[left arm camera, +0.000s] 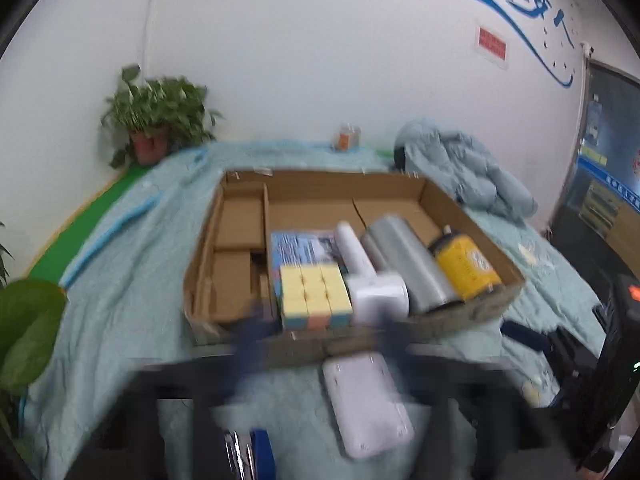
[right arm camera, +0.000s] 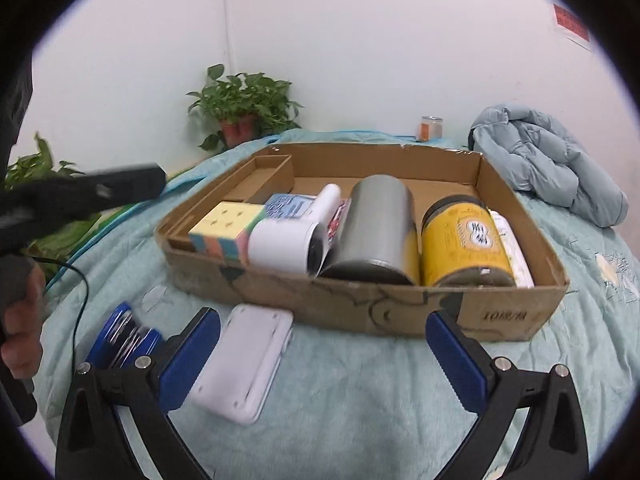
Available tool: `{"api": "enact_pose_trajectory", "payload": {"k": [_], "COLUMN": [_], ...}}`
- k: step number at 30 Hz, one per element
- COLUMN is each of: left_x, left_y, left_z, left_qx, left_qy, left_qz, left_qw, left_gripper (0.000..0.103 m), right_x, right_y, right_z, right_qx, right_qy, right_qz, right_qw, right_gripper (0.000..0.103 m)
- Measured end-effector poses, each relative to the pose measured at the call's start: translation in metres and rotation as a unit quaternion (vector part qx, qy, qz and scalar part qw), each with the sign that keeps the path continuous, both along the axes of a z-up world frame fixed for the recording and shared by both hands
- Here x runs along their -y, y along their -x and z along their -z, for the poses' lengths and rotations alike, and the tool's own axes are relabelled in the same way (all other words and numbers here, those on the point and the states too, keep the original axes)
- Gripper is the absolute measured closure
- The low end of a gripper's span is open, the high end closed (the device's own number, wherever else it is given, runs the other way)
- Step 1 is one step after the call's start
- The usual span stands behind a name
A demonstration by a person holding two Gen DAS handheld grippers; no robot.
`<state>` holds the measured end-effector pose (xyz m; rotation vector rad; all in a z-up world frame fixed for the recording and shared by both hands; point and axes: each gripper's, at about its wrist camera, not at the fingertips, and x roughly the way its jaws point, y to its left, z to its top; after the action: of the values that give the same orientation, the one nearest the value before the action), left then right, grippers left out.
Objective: Organize rigid objects
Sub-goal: 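Open both grippers and withdraw them from the hair dryer, then grasp the white plastic case with the left gripper while the right gripper clamps it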
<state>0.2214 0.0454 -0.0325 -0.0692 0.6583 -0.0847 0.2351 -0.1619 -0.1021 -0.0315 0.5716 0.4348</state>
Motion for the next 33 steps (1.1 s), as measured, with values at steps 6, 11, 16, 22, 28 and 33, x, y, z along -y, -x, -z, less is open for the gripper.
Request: {"api": "enact_pose_trajectory", "payload": {"k": [6, 11, 16, 22, 28, 33], "left_x": [0.015, 0.024, 0.025, 0.03, 0.039, 0.043], "left_y": [0.02, 0.023, 0.008, -0.029, -0.05, -0.043], "left_z": [0.019, 0.026, 0.042, 0.086, 0.116, 0.12], "left_qx": [-0.03, -0.021, -0.068, -0.165, -0.207, -0.218], "left_qy": [0.013, 0.036, 0.073, 0.091, 0.079, 0.142], "left_qz": [-0.032, -0.018, 0.001, 0.029, 0.031, 0.075], "left_qw": [0.999, 0.999, 0.995, 0.9817, 0.9746, 0.9627], "left_gripper": [0.03, 0.001, 0.001, 0.012, 0.029, 0.045], "right_x": [0.003, 0.012, 0.015, 0.009, 0.004, 0.011], "right_y": [0.022, 0.03, 0.033, 0.03, 0.035, 0.033], "right_z": [-0.004, -0.004, 0.0, 0.019, 0.037, 0.04], "right_qx": [0.011, 0.012, -0.002, -0.053, -0.088, -0.095], "right_qy": [0.013, 0.012, 0.022, 0.023, 0.039, 0.04], "right_qz": [0.005, 0.016, 0.017, -0.007, -0.035, -0.035], "right_qw": [1.0, 1.0, 1.0, 0.998, 0.995, 0.994], "right_gripper": [0.016, 0.0, 0.0, 0.0, 0.0, 0.0]}}
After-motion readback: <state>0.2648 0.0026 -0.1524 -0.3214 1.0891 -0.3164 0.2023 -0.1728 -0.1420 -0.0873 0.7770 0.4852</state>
